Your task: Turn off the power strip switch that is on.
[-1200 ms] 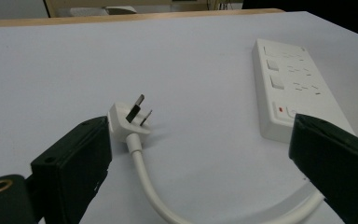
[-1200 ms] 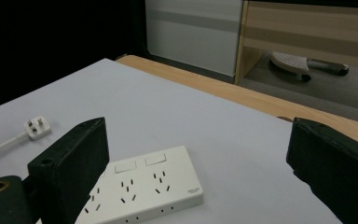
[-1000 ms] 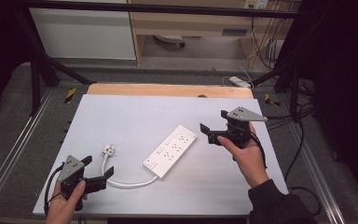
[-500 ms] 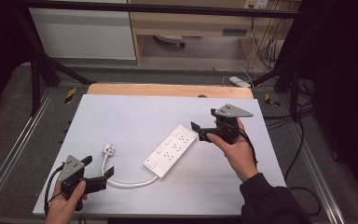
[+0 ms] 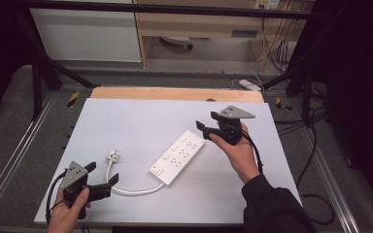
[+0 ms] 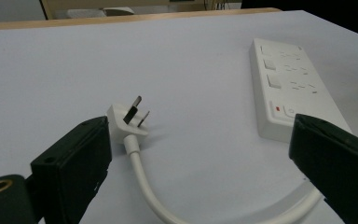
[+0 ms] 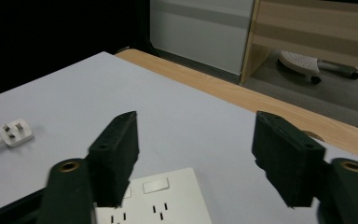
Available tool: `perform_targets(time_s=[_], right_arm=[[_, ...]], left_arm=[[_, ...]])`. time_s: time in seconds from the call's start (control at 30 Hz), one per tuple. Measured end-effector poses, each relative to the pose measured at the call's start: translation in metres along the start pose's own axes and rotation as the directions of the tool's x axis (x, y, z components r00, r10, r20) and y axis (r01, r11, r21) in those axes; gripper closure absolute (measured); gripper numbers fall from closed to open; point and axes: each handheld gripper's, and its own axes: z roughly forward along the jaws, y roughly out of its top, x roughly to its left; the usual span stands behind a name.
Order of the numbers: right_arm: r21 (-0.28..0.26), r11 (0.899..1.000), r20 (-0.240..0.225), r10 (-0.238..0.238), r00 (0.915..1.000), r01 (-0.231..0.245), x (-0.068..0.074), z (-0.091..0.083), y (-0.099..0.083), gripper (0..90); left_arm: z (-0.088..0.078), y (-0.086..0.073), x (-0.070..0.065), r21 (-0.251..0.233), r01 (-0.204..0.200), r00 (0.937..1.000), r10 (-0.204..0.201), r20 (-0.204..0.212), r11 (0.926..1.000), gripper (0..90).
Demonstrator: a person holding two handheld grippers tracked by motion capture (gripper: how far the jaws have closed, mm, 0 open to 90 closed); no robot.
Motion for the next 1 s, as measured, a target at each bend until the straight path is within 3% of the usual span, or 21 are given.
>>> perform_targets(time_s=[0.3,0.6,1.0], right_arm=[[-0.001,1.000,-0.013,-0.023,0.9997,0.023,0.004,0.012,-0.003,66.8],[0.025,0.999,-0.025,-0.021,0.9995,0.022,0.002,0.024,-0.008,88.0],[0.081,0.997,-0.047,-0.007,0.9989,0.010,0.002,0.040,-0.018,90.0]], left_arm=[[0.000,0.000,0.000,-0.002,0.000,1.0000,0.000,0.001,1.0000,5.8],[0.000,0.000,0.000,-0.001,0.000,1.0000,0.000,0.002,1.0000,5.9],[0.000,0.000,0.001,0.001,0.001,1.0000,-0.001,0.006,1.0000,5.9]])
